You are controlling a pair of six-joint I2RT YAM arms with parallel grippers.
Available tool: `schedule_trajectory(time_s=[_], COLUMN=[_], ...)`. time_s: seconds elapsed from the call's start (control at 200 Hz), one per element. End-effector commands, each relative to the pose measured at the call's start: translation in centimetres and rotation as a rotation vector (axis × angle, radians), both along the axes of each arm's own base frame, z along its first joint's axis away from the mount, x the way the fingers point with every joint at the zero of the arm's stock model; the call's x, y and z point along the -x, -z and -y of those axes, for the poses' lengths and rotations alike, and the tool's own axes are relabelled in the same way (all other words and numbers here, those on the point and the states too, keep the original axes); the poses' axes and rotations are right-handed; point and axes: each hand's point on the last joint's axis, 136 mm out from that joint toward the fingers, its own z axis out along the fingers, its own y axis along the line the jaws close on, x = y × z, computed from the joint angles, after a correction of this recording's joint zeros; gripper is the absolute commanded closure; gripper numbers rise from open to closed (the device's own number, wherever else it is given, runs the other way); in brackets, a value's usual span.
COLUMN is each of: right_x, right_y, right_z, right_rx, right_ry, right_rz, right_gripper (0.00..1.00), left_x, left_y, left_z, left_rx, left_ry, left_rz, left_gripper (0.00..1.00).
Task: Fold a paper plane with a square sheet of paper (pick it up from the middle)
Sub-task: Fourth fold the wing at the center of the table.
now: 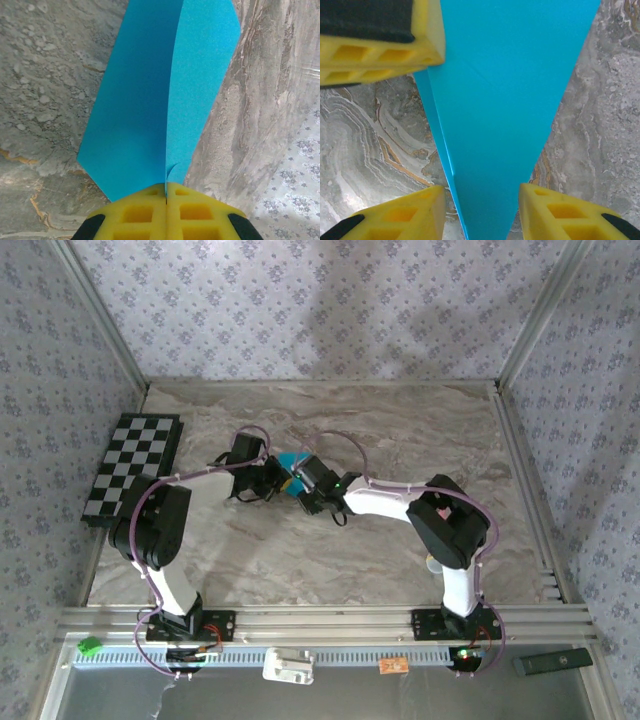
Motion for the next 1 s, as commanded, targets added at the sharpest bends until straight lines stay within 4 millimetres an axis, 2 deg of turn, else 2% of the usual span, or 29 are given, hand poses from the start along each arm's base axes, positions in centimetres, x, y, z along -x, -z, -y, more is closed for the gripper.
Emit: schedule_trajectory(time_s=[0.0, 0.6, 0.765, 0.9, 0.995], right_x=[-0.7, -0.5, -0.1, 0.0, 0.1], right_y=[-0.1, 0.9, 1.3, 1.4, 1.5], right_z=[-0.5, 0.3, 0.2, 0.3, 0.2], right_rx=[0.024, 0.073, 0.062, 0.057, 0.052], right_ry=[-0.005, 0.004, -0.008, -0.018, -0.024], right_rz=[0.032, 0.024, 0.008, -0.001, -0.004], right_gripper=[0.57, 0.79, 0.83, 0.83, 0.82], left_x=[-0.1, 0.1, -0.1, -0.3, 0.1], left_y=[-1.4, -1.7, -2.1, -3.0, -3.2], left_z=[0.6, 0.4, -1.2, -3.6, -4.9], left_rx=[0.030, 0.047, 0.034, 0.004, -0.015], left_ry=[0.005, -0.008, -0.042, -0.091, -0.121], left_rz=[0.002, -0.019, -0.008, 0.017, 0.025], left_gripper=[0.95, 0.91, 0.84, 0.71, 0.67])
